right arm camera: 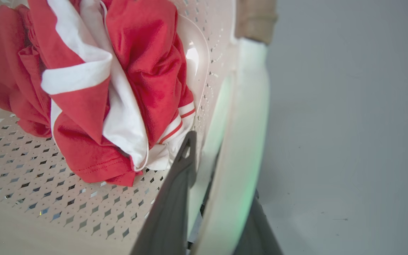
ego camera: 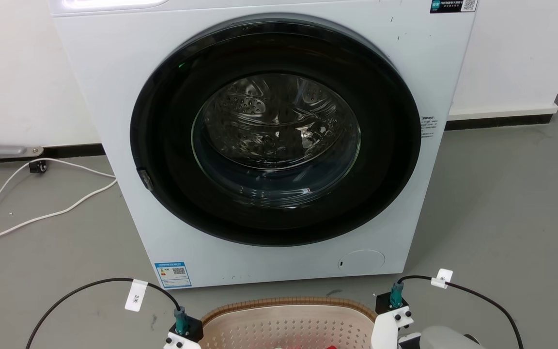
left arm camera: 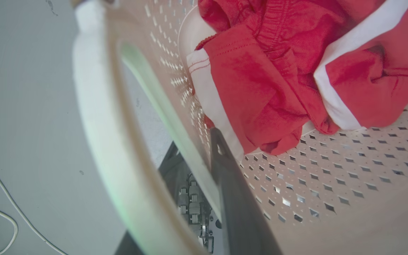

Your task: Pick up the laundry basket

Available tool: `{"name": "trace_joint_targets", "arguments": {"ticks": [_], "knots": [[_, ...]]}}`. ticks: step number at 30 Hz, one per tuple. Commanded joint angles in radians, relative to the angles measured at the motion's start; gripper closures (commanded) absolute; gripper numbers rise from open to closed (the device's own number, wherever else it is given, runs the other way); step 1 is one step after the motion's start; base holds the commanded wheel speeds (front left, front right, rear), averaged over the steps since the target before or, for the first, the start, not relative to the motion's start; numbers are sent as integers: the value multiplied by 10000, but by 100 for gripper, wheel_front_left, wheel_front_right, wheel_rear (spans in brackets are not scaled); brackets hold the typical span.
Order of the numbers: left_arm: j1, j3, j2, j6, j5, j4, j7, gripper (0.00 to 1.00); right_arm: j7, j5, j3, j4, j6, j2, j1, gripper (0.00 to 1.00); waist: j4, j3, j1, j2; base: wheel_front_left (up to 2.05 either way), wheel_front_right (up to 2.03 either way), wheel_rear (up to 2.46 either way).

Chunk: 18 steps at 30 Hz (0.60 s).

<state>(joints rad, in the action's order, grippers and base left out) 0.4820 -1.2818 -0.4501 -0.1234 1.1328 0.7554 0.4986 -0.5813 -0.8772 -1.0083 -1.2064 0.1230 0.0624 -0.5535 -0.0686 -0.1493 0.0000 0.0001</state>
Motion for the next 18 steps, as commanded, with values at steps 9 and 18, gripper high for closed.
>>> {"name": "trace_joint_targets", "arguments": {"ticks": [9,18], "knots": [[223,22,103,-117,23,-219,-37,100,-11,-144,-90,-3,139,-213,-318,100,-7,4,0,-1,0,0,0],[175,22,58,-115,28,-206,-2,100,-15,-260,-185,-49,139,-211,-379,100,-6,7,0,-1,0,0,0]]}}
